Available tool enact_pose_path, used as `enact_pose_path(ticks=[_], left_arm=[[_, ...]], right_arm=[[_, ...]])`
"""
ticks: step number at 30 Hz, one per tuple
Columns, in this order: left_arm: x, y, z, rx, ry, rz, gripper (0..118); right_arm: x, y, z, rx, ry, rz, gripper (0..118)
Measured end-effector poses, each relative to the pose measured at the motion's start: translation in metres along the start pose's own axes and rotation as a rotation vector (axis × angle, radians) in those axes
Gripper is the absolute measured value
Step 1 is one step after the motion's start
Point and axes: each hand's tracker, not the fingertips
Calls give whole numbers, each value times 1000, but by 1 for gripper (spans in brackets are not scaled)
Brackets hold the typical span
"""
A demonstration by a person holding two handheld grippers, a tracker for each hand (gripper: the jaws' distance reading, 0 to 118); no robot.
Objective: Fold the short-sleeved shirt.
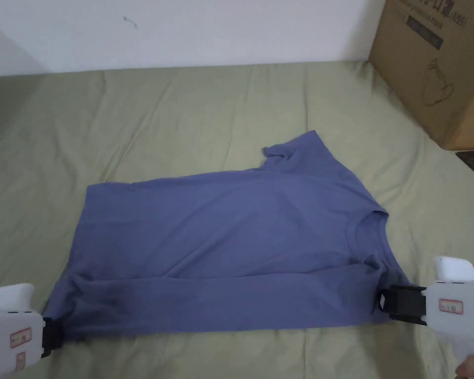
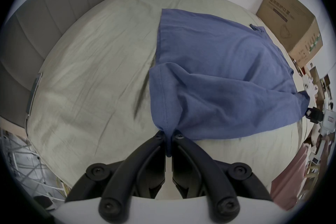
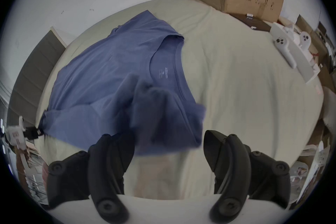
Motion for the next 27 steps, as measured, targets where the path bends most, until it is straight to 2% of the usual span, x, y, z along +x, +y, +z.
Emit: enact_pose_path(ticks=[1, 2, 3, 4, 5, 7, 14, 17, 22, 23, 24, 25, 26, 27], left_arm=[[-4, -2, 1, -2, -4, 5, 4], [-3, -3, 1, 0, -8, 10, 4], [-3, -2, 2, -3, -10, 10, 4], [-3, -1, 3, -8, -18, 6, 4], [-2, -3, 6, -5, -13, -5, 4], [-2, -1, 12, -7, -12, -22, 4], [-9, -3, 48, 40, -39, -48, 4], [-12, -21, 58, 29, 6, -84, 4], [-23, -62, 47, -37, 40, -96, 6], [-24, -67, 41, -50, 49, -95, 14], [-23, -71, 36, -65, 68, -81, 29], [-23, -73, 34, -75, 113, -82, 57], [-24, -75, 32, -65, 114, -84, 78], [-26, -74, 35, -67, 95, -74, 91]], right_arm=[[1, 4, -10, -31, 12, 0, 46], [1, 5, -22, -50, -34, 18, 15], [0, 1, -26, -45, -92, 30, 6], [0, 1, -26, -59, -31, 32, 6], [-1, 1, -21, -55, -51, 52, 6], [-2, 2, -6, -46, -31, 55, 6], [6, -2, 48, 4, -18, 14, 6], [13, -24, 63, -17, 20, -11, 6], [11, -80, 59, -111, -1, 46, 6], [11, -87, 55, -110, -6, 46, 6], [10, -92, 51, -119, -39, 43, 13], [11, -94, 48, -128, -81, 34, 39], [12, -93, 48, -122, -122, 12, 62], [13, -91, 49, -110, -144, 6, 80]])
